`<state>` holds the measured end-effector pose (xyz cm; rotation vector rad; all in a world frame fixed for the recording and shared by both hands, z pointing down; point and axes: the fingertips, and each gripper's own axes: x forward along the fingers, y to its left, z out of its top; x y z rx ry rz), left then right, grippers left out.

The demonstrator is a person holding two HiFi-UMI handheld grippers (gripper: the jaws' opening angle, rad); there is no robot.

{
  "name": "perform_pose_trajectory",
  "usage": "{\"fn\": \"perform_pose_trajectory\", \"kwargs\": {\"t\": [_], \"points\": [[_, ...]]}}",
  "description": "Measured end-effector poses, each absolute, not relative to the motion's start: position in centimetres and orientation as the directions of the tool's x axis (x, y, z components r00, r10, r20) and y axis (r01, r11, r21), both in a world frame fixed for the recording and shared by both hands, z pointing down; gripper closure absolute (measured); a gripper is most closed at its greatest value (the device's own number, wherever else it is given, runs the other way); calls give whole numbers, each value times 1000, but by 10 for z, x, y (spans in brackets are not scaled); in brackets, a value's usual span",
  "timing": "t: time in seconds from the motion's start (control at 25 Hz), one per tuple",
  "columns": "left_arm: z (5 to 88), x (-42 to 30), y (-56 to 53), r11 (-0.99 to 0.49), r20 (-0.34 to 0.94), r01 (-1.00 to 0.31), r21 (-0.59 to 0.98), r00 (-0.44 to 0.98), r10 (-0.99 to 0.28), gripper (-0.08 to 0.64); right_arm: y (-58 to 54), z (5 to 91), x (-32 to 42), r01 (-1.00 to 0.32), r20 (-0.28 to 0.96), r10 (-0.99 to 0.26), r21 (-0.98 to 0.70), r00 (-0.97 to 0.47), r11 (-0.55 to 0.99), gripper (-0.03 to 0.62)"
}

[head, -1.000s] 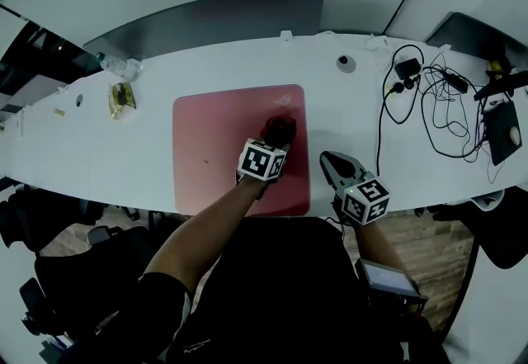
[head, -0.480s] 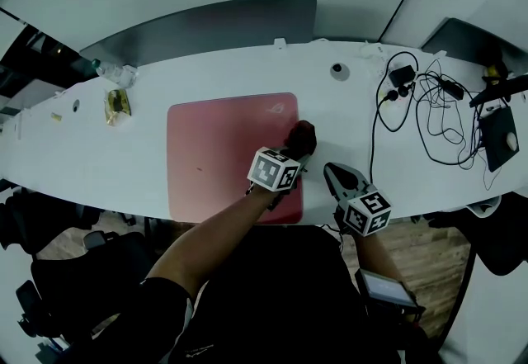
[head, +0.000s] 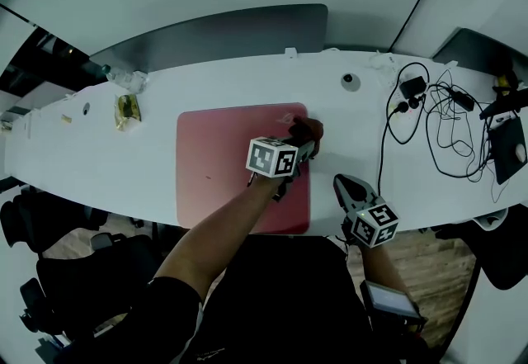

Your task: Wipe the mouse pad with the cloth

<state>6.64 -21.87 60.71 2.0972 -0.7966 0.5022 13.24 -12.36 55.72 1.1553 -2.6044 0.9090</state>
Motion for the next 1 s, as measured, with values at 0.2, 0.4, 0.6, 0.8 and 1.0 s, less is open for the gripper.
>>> {"fn": "perform_pose_trajectory", "kwargs": {"t": [0.2,0.4,0.6,0.8,1.0], "points": [[624,30,-234,-373,666,-774,512,632,-398,503,-126,561,133,-713,372,-616,-474,-695,517,566],[634,5,-233,-350,718,-822,450,566,-406,503,-133,559,126,-703,364,-609,-475,-705,530,566],[636,-13,-230,-361,739,-843,399,529,-417,503,-141,557,118,-694,361,-598,-469,-715,546,566],[639,-45,-230,-324,754,-868,377,491,-436,503,-145,557,105,-681,361,-582,-468,-729,563,566],[642,-74,-227,-308,769,-887,345,455,-449,503,-146,557,92,-665,360,-562,-470,-744,580,566]]}}
